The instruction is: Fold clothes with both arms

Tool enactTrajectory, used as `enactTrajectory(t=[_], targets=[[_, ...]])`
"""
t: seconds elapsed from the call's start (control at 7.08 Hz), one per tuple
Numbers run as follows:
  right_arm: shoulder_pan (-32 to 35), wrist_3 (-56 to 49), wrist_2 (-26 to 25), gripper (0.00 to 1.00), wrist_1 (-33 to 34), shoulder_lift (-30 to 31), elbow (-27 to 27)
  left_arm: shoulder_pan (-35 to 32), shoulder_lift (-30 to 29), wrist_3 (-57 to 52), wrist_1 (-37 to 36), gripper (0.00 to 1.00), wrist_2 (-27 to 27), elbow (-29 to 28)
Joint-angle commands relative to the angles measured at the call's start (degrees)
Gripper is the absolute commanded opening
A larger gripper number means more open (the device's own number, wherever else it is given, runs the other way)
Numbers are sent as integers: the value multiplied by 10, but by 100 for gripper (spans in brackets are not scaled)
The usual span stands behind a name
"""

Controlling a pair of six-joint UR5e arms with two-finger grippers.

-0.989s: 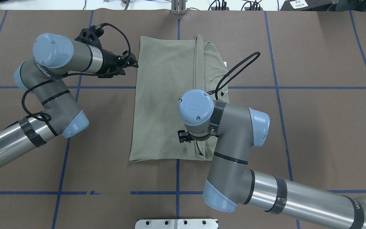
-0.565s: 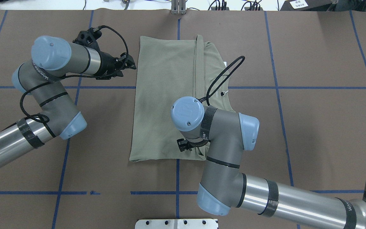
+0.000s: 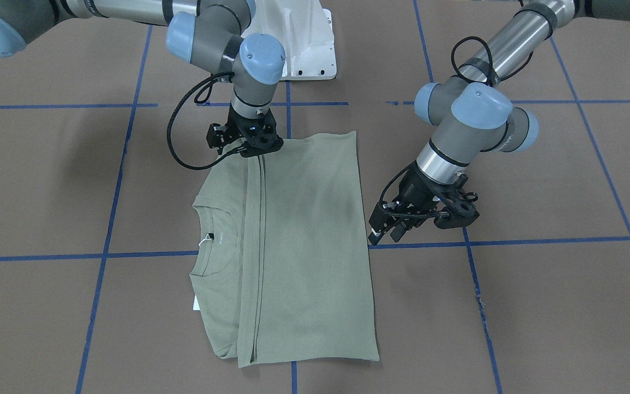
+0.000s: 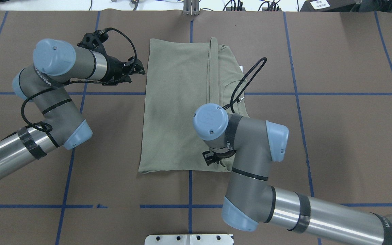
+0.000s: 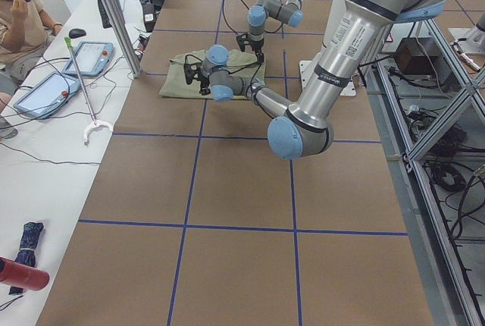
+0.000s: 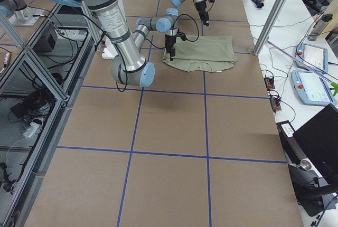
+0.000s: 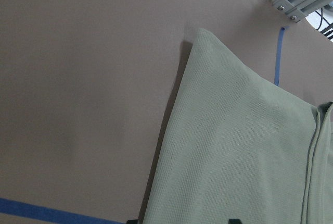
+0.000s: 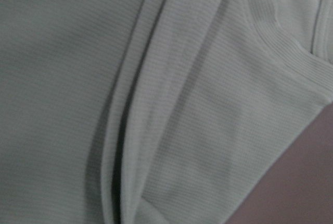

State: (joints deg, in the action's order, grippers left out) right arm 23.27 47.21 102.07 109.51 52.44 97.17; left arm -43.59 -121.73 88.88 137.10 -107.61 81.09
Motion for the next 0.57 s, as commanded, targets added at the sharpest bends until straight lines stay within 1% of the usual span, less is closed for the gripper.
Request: enactTrajectory(t=[0.0, 0.14, 0.28, 0.42], targets=[[12, -38, 1, 100, 11, 129, 119, 0, 0, 2, 0, 65, 0, 3], [8, -37, 1, 100, 31, 163, 172, 1, 0, 1, -2, 65, 0, 5], [2, -29, -1, 100, 71, 119, 160, 0, 0, 1, -2, 65, -1, 5], [14, -23, -1, 100, 67, 79, 131, 0, 0, 2, -2, 65, -1, 6]])
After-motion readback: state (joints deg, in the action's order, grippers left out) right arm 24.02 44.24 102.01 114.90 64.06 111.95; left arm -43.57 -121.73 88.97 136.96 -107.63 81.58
